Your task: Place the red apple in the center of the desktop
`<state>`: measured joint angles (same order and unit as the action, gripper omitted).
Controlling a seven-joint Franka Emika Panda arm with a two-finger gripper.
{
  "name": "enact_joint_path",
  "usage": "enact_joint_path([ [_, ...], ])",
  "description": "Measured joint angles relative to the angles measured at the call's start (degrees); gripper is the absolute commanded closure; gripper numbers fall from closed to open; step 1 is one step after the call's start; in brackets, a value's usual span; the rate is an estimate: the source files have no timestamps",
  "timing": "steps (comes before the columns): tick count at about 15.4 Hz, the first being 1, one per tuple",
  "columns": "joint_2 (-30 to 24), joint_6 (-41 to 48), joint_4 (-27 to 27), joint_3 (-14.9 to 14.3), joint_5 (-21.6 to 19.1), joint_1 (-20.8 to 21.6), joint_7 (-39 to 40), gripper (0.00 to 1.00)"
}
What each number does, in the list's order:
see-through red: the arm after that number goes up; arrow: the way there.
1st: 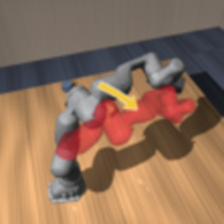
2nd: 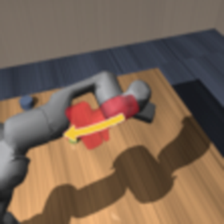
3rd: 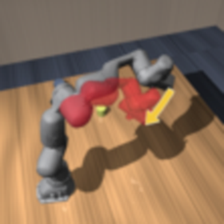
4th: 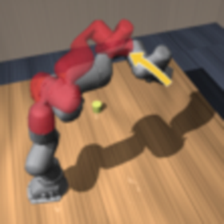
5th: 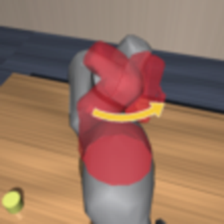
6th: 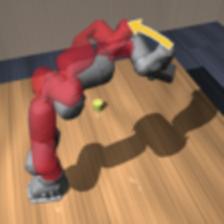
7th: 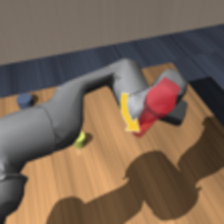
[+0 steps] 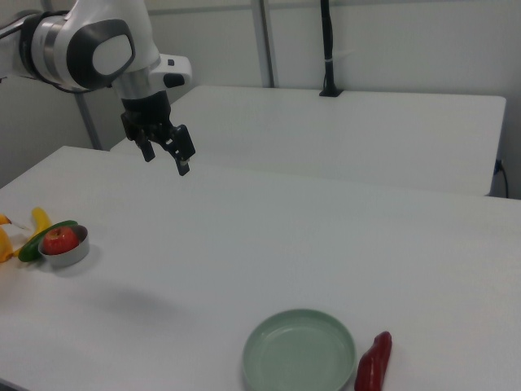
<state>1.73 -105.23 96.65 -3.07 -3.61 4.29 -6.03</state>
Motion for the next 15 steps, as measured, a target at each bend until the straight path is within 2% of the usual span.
enact_joint_path([
  [9,-0.01,0.03,0.24,-0.06,0.19,0.03,1.53,0.0],
  [15,-0.78,0.56,-0.16,-0.41,0.41,-0.17,5.79,0.0],
])
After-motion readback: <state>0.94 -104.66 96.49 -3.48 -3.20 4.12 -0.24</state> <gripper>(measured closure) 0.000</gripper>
